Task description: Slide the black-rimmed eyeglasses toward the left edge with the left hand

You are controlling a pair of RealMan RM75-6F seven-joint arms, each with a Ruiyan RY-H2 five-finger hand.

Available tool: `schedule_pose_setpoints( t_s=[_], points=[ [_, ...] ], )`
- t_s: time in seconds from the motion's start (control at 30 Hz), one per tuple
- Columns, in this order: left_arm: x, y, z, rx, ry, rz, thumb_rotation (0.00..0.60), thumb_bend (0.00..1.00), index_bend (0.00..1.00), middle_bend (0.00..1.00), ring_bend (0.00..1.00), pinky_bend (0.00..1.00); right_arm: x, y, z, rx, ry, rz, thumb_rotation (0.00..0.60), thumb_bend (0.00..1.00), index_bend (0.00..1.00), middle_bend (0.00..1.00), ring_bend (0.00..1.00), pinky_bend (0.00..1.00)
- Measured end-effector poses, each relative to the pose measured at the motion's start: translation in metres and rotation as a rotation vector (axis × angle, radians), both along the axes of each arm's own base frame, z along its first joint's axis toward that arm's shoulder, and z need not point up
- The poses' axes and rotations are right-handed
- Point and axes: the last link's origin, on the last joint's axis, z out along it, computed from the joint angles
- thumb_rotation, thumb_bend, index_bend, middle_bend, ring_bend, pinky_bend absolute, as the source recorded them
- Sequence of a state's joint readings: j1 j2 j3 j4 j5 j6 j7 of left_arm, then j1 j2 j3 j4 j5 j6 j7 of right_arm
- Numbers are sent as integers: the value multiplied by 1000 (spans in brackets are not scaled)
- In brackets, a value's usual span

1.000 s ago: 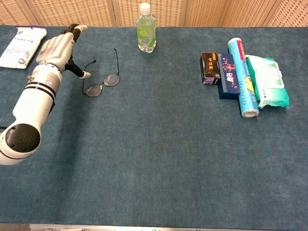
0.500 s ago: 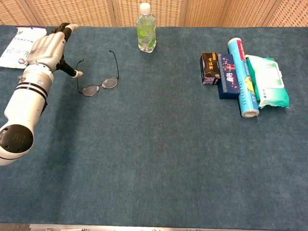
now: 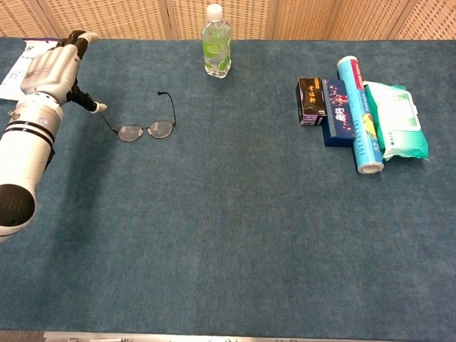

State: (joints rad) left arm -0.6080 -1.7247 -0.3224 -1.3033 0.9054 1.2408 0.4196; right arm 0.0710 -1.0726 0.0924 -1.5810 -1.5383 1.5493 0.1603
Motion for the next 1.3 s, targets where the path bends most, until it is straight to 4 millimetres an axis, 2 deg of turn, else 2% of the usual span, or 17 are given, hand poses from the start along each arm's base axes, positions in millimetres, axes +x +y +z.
schedule_pose_setpoints(
  t_s=[0.17,0.53,0.83,1.3],
  points=[
    [-3,-2,1,-2,-3,7,600,37,0,0,0,83,0,0,0,-1,0,0,600,350,532,439,245,213],
    [4,-4,-5,-23,-54,-12,600,37,0,0,0,85,0,0,1,-4,-3,0,600,350,532,439,245,213],
    [6,-7,-9,-61,-116,-1,600,37,124,28,13,86,0,0,2,-3,-3,1,600,350,532,439,245,213],
    [6,-6,-17,-25,-144,-4,600,37,120,12,11,86,0,0,1,-1,-2,1,600,350,531,439,245,213]
  ],
)
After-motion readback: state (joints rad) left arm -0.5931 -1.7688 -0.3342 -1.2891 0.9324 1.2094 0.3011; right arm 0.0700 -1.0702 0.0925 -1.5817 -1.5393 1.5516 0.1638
